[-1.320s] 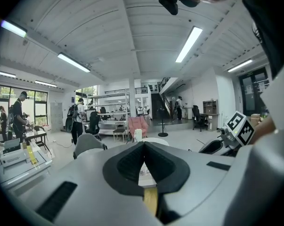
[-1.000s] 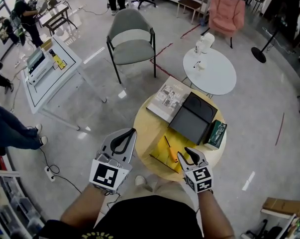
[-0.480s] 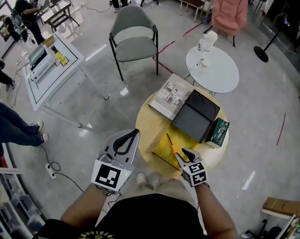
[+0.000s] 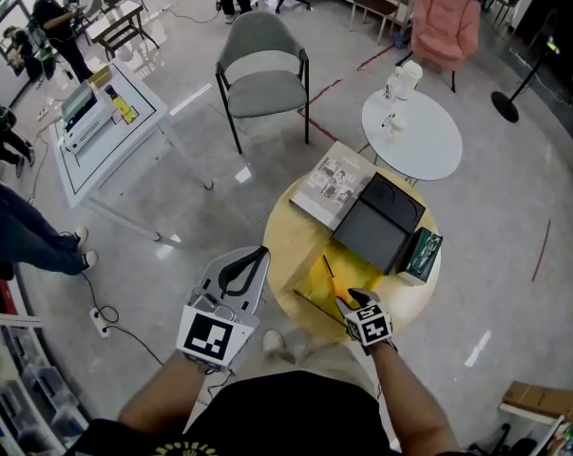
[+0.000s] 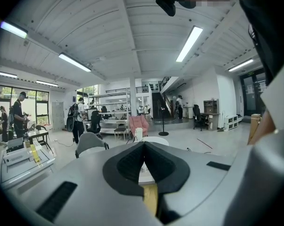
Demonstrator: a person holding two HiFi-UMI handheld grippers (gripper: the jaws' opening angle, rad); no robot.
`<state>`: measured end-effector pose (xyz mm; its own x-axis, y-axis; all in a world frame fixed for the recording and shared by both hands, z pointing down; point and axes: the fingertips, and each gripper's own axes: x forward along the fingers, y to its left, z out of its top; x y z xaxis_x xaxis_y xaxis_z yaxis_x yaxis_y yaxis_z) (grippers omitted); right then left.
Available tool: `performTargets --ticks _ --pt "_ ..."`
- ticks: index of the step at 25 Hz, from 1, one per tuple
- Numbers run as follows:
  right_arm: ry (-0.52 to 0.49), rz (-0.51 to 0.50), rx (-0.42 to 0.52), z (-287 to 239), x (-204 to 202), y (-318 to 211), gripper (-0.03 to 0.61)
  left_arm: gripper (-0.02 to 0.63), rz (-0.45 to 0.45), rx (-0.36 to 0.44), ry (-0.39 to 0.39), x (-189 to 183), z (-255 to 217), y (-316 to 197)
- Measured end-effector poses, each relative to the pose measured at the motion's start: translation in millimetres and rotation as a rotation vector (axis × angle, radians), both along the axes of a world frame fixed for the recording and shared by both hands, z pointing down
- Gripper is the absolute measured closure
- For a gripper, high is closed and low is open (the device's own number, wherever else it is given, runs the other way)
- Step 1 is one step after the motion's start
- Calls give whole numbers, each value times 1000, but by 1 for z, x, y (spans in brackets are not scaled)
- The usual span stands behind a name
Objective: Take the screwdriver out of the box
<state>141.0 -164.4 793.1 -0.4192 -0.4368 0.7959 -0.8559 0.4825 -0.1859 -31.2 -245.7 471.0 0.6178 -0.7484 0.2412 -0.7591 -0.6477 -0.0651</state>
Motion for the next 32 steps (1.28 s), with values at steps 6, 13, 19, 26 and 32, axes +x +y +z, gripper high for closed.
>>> performTargets --ticks 6,13,19,26,32 --pt "56 -7 -60 25 0 -4 405 601 -17 7 -4 -5 -2 -2" --pt "118 -21 -149 41 -1 -4 399 601 -17 5 -7 -1 0 1" --pt "286 -136 -209 51 -6 3 422 601 -4 6 -3 6 -2 3" --pt "338 -125 -268 56 0 7 439 601 20 34 7 15 -15 7" --pt "216 -11 -160 32 4 2 449 601 19 43 11 8 -24 8"
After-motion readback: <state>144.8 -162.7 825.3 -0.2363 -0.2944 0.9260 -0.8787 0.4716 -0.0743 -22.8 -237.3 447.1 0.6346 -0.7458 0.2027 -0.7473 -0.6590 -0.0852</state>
